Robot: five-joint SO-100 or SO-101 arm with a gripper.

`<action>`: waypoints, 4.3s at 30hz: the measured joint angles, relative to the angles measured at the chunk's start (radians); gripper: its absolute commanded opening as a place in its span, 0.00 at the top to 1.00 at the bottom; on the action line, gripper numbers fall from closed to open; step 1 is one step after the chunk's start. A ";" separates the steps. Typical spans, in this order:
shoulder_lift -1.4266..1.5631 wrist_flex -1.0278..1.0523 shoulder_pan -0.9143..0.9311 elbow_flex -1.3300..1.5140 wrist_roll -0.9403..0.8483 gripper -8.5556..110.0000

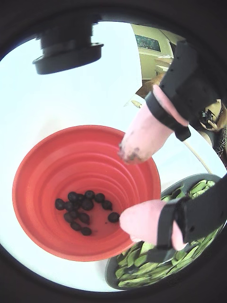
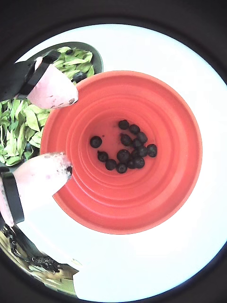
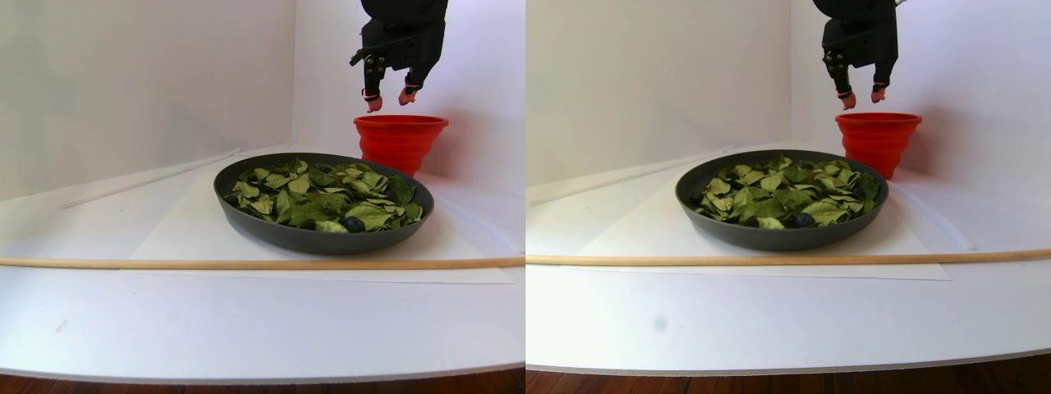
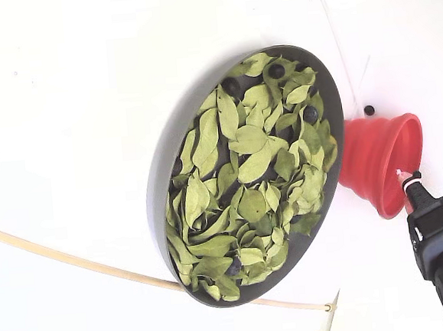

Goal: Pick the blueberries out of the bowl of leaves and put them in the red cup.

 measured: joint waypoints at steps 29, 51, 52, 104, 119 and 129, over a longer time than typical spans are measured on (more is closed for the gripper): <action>0.158 0.166 -0.061 0.126 0.012 0.79; 0.199 0.202 -0.118 0.186 0.017 0.79; 0.199 0.198 -0.124 0.186 0.021 0.78; -0.081 -0.092 -0.202 0.123 0.086 0.75; -0.184 -0.127 -0.206 0.035 0.098 0.75; -0.272 -0.176 -0.206 -0.008 0.098 0.75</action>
